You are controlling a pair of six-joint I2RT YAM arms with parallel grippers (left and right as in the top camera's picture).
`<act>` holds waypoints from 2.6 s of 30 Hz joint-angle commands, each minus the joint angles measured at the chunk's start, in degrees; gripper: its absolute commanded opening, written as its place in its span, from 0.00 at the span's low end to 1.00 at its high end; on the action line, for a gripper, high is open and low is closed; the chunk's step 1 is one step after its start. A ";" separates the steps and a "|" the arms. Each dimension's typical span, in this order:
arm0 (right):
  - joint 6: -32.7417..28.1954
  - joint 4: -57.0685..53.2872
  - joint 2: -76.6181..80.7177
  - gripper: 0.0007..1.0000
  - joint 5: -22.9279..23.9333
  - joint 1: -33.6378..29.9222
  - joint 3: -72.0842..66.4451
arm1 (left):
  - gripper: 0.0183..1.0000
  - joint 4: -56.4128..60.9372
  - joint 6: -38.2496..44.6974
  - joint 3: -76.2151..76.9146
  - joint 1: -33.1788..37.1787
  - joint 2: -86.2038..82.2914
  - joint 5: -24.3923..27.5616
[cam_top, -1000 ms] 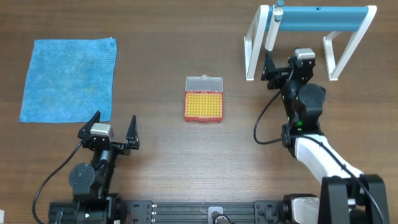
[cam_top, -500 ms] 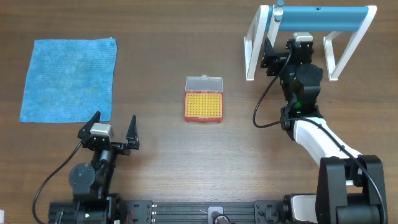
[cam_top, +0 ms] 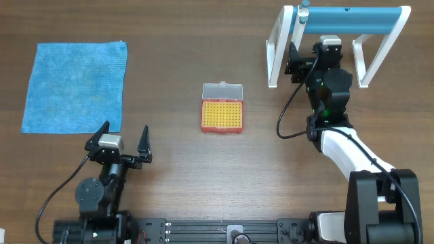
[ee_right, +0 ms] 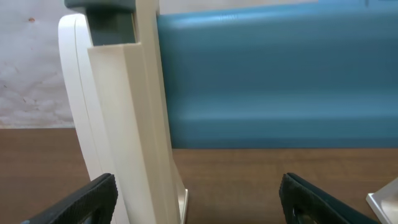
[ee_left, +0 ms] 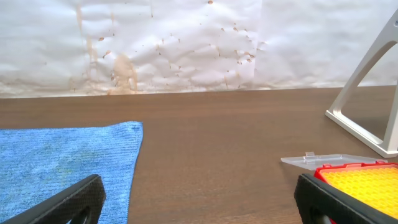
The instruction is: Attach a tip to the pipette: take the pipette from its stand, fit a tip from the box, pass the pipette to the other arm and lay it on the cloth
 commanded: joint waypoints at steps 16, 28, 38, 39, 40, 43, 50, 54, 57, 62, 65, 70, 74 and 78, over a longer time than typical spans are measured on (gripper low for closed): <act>-0.44 0.11 4.76 0.85 0.94 -0.28 4.17 | 0.98 -0.44 0.52 -0.09 -0.13 -0.37 -0.61; -0.44 0.11 7.61 0.84 0.94 -0.28 6.75 | 0.98 -0.44 0.52 -0.09 -0.13 -0.37 -0.61; -0.39 0.11 7.58 0.08 -0.87 -0.28 6.75 | 0.98 -0.44 0.52 -0.09 -0.13 -0.37 -0.61; -0.37 0.11 7.61 0.08 -1.53 -0.28 6.75 | 0.98 -0.44 0.52 -0.09 -0.13 -0.37 -0.61; -0.37 0.11 7.58 0.08 -1.97 -0.28 6.75 | 0.98 -0.44 0.52 -0.09 -0.13 -0.37 -0.61; -0.37 0.11 7.54 0.08 -2.34 -0.28 6.75 | 0.98 -0.44 0.52 -0.09 -0.13 -0.37 -0.61; -0.39 -0.22 5.09 0.08 -2.34 -0.28 6.75 | 0.98 -0.44 0.52 -0.09 -0.13 -0.37 -0.61; -0.42 -2.51 3.69 0.08 -2.32 -0.31 6.75 | 0.98 -0.44 0.52 -0.09 -0.13 -0.37 -0.61; -0.39 -3.61 3.67 0.08 -2.34 -0.28 6.75 | 0.98 -0.44 0.52 -0.09 -0.13 -0.37 -0.61; -0.42 -3.50 3.34 0.08 -2.34 -0.28 6.75 | 0.98 -0.44 0.52 -0.09 -0.13 -0.37 -0.61; -0.39 -2.97 2.86 0.08 -2.32 -0.28 6.75 | 0.98 -0.44 0.52 -0.09 -0.13 -0.37 -0.61; -0.39 0.57 2.84 0.08 -2.32 -0.31 6.75 | 0.98 -0.44 0.52 -0.09 -0.13 -0.37 -0.61; -0.39 0.37 2.86 0.08 -2.34 -0.28 6.75 | 0.98 -0.44 0.52 -0.09 -0.13 -0.37 -0.61; -0.39 0.24 2.62 0.08 -2.36 -0.22 6.75 | 0.98 -0.44 0.52 -0.09 -0.13 -0.37 -0.61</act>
